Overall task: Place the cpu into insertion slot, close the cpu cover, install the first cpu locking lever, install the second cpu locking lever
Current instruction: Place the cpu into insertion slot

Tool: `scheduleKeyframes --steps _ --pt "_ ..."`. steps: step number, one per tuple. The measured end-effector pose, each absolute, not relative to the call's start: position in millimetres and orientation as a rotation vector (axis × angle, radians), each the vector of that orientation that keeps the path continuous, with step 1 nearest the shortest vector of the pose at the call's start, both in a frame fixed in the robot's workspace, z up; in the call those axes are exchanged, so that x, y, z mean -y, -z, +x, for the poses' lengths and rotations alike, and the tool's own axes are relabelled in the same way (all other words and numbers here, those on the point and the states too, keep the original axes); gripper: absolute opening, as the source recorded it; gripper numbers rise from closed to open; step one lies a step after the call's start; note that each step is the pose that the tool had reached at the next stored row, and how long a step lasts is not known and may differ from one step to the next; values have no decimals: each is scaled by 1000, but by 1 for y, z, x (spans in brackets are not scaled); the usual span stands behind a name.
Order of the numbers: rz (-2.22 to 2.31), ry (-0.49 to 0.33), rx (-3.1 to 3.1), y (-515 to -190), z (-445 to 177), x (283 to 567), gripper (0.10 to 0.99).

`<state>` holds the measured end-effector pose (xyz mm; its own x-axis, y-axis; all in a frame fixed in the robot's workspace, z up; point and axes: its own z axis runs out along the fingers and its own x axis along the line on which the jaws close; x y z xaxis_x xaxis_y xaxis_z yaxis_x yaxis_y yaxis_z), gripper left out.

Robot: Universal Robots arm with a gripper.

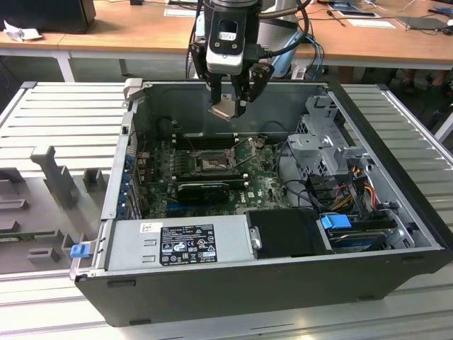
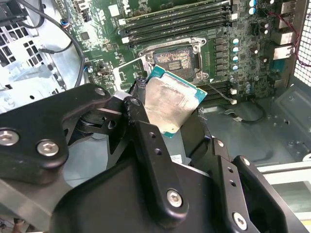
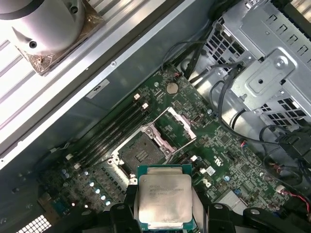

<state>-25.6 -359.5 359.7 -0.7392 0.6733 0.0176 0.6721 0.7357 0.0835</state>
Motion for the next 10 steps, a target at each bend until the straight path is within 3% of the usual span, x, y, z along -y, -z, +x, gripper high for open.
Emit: scheduleKeyframes --steps 10 --pt "1325 -126 -2823 -358 -26 359 529"
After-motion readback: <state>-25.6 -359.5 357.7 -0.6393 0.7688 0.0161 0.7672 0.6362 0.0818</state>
